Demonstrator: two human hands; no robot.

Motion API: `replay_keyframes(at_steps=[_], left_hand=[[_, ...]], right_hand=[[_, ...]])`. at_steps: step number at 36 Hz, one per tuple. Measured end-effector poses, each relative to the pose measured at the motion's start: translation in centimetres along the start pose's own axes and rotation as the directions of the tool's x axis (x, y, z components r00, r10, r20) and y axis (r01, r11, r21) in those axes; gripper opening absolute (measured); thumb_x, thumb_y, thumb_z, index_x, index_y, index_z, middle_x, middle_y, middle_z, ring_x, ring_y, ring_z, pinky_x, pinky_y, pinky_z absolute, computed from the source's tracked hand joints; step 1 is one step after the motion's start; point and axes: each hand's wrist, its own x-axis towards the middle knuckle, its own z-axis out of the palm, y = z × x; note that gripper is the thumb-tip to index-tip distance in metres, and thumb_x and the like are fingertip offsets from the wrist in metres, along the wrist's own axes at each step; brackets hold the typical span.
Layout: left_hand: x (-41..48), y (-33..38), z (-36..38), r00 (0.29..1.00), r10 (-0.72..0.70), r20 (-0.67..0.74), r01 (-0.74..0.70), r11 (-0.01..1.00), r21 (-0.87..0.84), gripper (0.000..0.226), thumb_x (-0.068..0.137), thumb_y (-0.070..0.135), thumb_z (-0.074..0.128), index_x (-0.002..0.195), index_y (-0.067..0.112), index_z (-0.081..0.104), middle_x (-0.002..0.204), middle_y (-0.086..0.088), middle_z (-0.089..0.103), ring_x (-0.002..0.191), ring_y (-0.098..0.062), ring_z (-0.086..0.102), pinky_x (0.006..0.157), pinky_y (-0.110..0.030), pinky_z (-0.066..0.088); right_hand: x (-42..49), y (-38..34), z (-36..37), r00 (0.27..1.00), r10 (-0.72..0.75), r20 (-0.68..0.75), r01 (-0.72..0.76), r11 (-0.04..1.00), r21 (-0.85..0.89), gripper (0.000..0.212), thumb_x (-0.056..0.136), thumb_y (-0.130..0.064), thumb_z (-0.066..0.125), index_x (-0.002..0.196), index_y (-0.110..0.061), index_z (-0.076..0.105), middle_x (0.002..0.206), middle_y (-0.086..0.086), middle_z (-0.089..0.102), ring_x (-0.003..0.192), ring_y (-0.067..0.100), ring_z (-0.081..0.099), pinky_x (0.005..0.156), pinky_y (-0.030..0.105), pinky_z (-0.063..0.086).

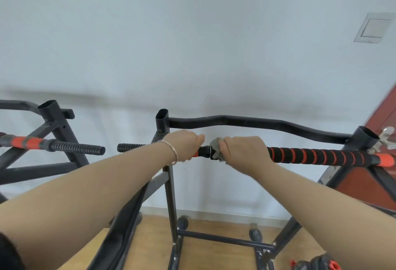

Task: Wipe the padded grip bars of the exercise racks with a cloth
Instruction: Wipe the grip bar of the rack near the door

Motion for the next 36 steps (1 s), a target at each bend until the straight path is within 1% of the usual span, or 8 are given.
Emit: replay_keyframes(at_steps=[6,9,16,19,23,26,33,36], left_hand=[[0.6,-0.5,0.0,0.988,0.136,0.070,-0.130,0.989,-0.075,0.042,0.103,0.044,0.037,0.081,0.012,0.054,0.072,-0.007,0.062,0.057,-0.020,0.059,0.054,-0.033,0.052],[0.2,-0.1,-0.1,0.990,0.052,0.134,-0.045,0.998,-0.050,0.013,0.092,0.010,0.052,0.094,0.013,0.040,0.070,-0.005,0.051,0.062,-0.022,0.052,0.056,-0.038,0.050],[-1.4,0.9,1.0,0.993,-0.021,-0.117,0.046,0.975,0.216,0.012,0.094,0.010,0.045,0.103,0.016,0.042,0.062,0.000,0.032,0.048,-0.021,0.032,0.042,-0.029,0.025],[-0.4,0.2,-0.5,0.995,-0.101,0.010,0.101,0.994,-0.051,0.010,0.094,0.008,0.047,0.090,0.011,0.039,0.068,0.000,0.048,0.056,-0.018,0.046,0.048,-0.036,0.043],[0.9,0.0,-1.8,0.951,-0.064,0.301,0.174,0.919,-0.354,0.025,0.100,0.018,0.034,0.088,0.006,0.053,0.078,-0.009,0.071,0.058,-0.018,0.068,0.063,-0.032,0.055],[0.8,0.6,-1.4,0.970,-0.034,0.242,0.073,0.985,-0.153,0.011,0.094,0.009,0.041,0.084,0.012,0.044,0.074,-0.005,0.060,0.056,-0.019,0.054,0.055,-0.031,0.046],[0.1,0.9,1.5,0.986,-0.046,-0.161,0.068,0.989,0.133,0.023,0.086,0.007,0.044,0.084,0.016,0.023,0.061,-0.001,0.042,0.049,-0.020,0.038,0.042,-0.028,0.028],[-0.6,1.4,2.2,0.964,-0.062,-0.259,0.106,0.982,0.159,0.028,0.087,0.010,0.049,0.083,0.018,0.022,0.054,0.001,0.034,0.042,-0.018,0.033,0.041,-0.025,0.027]], right_hand=[[-1.7,-0.9,1.0,0.902,0.025,-0.432,-0.052,0.997,-0.049,0.038,0.099,-0.036,0.045,0.069,-0.016,0.053,0.055,-0.001,0.046,0.042,0.020,0.040,0.046,0.028,0.023],[-1.1,-0.8,0.7,0.947,0.110,-0.301,-0.109,0.994,0.019,0.041,0.099,-0.040,0.040,0.068,-0.016,0.053,0.054,-0.002,0.047,0.041,0.021,0.041,0.041,0.027,0.032],[3.2,1.4,-0.5,0.964,0.030,0.263,-0.083,0.978,0.191,0.042,0.097,-0.042,0.027,0.076,-0.018,0.055,0.071,-0.003,0.057,0.071,0.021,0.058,0.054,0.031,0.036],[1.2,0.0,0.1,0.999,0.043,0.015,-0.041,0.995,-0.089,0.023,0.096,-0.031,0.044,0.080,-0.016,0.052,0.062,-0.006,0.044,0.054,0.023,0.043,0.046,0.026,0.027],[-1.0,-1.6,1.3,0.929,0.203,-0.310,-0.196,0.979,0.053,0.040,0.100,-0.038,0.042,0.067,-0.017,0.050,0.054,-0.001,0.045,0.045,0.021,0.037,0.049,0.029,0.023],[-0.7,-1.5,1.2,0.911,0.170,-0.375,-0.178,0.984,0.015,0.040,0.100,-0.037,0.044,0.067,-0.017,0.051,0.054,-0.001,0.047,0.044,0.021,0.040,0.049,0.029,0.024],[0.3,-0.7,0.1,0.997,0.074,0.014,-0.072,0.989,-0.131,0.017,0.090,-0.025,0.057,0.076,-0.016,0.053,0.058,-0.007,0.040,0.046,0.021,0.044,0.047,0.026,0.038],[2.7,0.4,-1.8,0.937,0.163,0.310,-0.220,0.963,0.157,0.029,0.095,-0.032,0.035,0.073,-0.020,0.050,0.069,-0.003,0.054,0.063,0.016,0.051,0.057,0.032,0.036]])
